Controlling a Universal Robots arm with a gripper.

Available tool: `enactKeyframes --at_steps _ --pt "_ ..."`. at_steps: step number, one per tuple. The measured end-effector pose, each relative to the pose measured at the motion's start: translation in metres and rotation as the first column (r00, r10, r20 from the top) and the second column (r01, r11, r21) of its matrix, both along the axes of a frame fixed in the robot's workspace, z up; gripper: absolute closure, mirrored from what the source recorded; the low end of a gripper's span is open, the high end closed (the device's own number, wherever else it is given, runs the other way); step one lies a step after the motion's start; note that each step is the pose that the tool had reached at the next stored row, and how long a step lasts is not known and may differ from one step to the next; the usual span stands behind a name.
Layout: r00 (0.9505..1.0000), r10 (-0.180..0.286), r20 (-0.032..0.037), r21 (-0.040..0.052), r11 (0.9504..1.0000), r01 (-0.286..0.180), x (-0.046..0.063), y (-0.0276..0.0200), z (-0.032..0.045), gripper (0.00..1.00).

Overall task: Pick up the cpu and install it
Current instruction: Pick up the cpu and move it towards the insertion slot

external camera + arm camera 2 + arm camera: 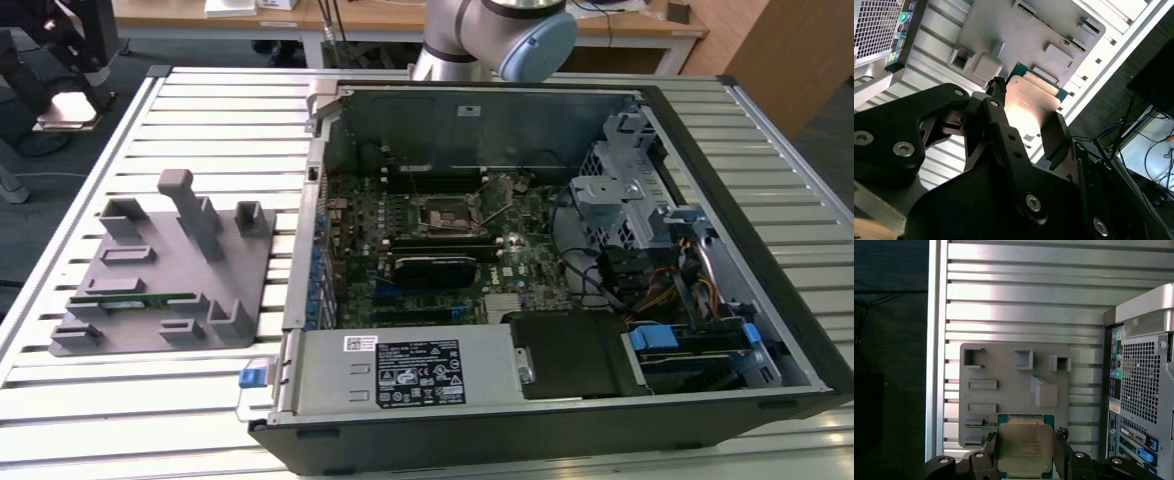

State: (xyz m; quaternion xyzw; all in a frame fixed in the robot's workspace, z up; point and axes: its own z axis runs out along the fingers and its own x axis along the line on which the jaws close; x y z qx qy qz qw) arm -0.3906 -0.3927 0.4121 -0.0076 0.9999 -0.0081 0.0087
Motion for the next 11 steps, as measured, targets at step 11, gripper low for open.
enactKeyframes --at_steps 11 --pt "1.0000 0.000 0.0000 0.0005 1.0000 0.000 0.0090 0.0000 0.0000 0.47"
